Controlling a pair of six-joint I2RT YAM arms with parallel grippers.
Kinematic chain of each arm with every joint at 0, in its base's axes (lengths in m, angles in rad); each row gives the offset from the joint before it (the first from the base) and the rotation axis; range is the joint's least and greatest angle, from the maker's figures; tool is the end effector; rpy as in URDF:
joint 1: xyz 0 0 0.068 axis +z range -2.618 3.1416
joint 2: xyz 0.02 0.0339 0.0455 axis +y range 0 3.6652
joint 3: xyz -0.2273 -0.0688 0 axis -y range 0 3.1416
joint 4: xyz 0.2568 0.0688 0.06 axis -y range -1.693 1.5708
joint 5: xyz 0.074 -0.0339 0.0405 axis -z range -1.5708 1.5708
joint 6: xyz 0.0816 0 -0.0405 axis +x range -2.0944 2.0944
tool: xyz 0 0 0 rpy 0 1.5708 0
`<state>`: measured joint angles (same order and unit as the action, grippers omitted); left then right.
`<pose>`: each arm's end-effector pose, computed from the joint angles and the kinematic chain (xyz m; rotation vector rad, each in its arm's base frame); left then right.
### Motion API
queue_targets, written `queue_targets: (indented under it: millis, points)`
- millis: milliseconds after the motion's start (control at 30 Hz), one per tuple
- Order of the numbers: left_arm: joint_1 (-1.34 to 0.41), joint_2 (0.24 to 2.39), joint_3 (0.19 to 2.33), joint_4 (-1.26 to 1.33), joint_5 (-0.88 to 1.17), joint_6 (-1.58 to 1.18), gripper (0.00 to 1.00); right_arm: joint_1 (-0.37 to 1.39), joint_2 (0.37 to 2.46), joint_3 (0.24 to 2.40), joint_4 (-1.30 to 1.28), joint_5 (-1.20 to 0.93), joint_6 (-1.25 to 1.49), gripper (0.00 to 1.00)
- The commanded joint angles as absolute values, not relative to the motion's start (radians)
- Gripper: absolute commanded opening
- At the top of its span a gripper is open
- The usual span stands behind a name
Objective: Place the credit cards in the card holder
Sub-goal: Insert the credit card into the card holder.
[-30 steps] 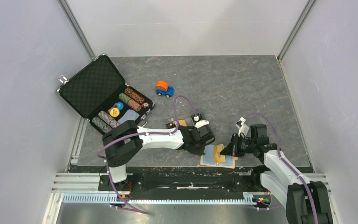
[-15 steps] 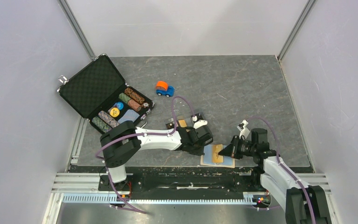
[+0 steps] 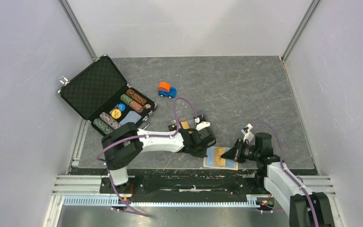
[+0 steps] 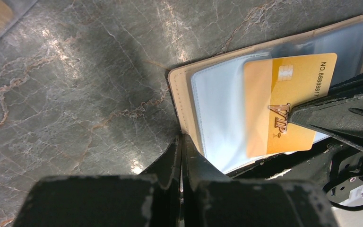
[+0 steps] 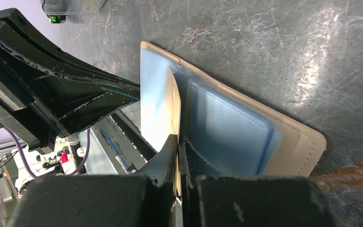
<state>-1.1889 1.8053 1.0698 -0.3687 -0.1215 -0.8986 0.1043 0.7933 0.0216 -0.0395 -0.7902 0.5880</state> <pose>0.1483 -0.3426 0.0683 0.3602 2.7403 -0.4830 0.1699 0.0761 0.0441 0.1865 2.4212 1.2641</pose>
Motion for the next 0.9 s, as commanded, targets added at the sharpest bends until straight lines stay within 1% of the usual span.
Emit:
queue_targets:
  millis: [0, 233, 500, 600, 800, 867]
  points:
    - [-1.217, 1.891, 1.008, -0.433, -0.064, -0.940, 0.02, 0.106, 0.811, -0.050, -0.043, -0.742, 0.571, 0.02]
    - [-1.218, 1.892, 1.006, -0.423, -0.059, -0.946, 0.02, 0.119, 0.812, -0.075, 0.045, -0.750, 0.639, 0.03]
    - [-1.219, 1.883, 1.006, -0.400, -0.049, -0.952, 0.02, 0.175, 0.888, -0.060, 0.118, -0.741, 0.668, 0.03]
    - [-1.218, 1.879, 1.003, -0.384, -0.042, -0.957, 0.02, 0.222, 0.909, -0.066, 0.177, -0.729, 0.713, 0.03]
    - [-1.218, 1.862, 0.993, -0.380, -0.045, -0.966, 0.02, 0.274, 0.914, -0.048, 0.179, -0.683, 0.726, 0.11]
    - [-1.219, 1.851, 0.987, -0.384, -0.052, -0.969, 0.02, 0.285, 0.920, -0.035, 0.146, -0.667, 0.706, 0.17]
